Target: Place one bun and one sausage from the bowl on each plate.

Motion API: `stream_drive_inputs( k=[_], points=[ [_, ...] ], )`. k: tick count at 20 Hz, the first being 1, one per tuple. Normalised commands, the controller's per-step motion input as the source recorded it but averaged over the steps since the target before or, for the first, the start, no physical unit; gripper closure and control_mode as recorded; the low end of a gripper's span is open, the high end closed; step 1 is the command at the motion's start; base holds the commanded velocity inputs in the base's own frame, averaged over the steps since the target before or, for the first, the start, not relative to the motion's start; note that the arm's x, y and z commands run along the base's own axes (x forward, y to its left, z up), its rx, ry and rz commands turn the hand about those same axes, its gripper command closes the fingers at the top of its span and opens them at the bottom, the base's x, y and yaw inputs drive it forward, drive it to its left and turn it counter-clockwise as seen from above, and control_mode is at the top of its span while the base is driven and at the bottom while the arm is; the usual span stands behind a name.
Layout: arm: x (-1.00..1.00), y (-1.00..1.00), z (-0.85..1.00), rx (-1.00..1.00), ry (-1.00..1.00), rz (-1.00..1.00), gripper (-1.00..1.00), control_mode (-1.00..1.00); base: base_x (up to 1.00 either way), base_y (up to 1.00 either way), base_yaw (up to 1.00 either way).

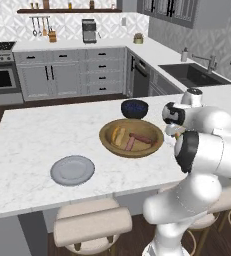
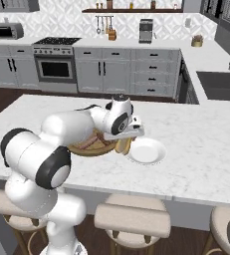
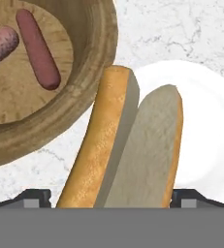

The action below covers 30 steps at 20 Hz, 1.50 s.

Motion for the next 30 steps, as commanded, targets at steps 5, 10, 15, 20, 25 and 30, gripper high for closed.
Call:
stream_drive_inputs(
  k=[5, 10, 15, 20, 25, 30],
  points=[
    [0.49, -1.0, -0.05, 0.18, 0.0, 0.27, 1.0, -1.0, 0.0, 0.0, 0.0],
    [0.44, -0.8, -0.29, 0.03, 0.01, 0.17, 1.0, -1.0, 0.0, 0.0, 0.0],
    [0.44, -0.18, -0.41, -0.06, 0.08, 0.03, 1.0, -1.0, 0.0, 0.0, 0.0],
    [0.4, -0.07, -0.42, -0.03, 0.06, 0.06, 1.0, -1.0, 0.0, 0.0, 0.0],
    [-0.02, 0.0, -0.57, -0.14, 0.01, 0.02, 1.0, -1.0, 0.0, 0.0, 0.0],
    [0.0, 0.08, -0.04, 0.0, 0.0, 0.0, -1.0, -1.0, 0.0, 0.0, 0.0]
  ],
)
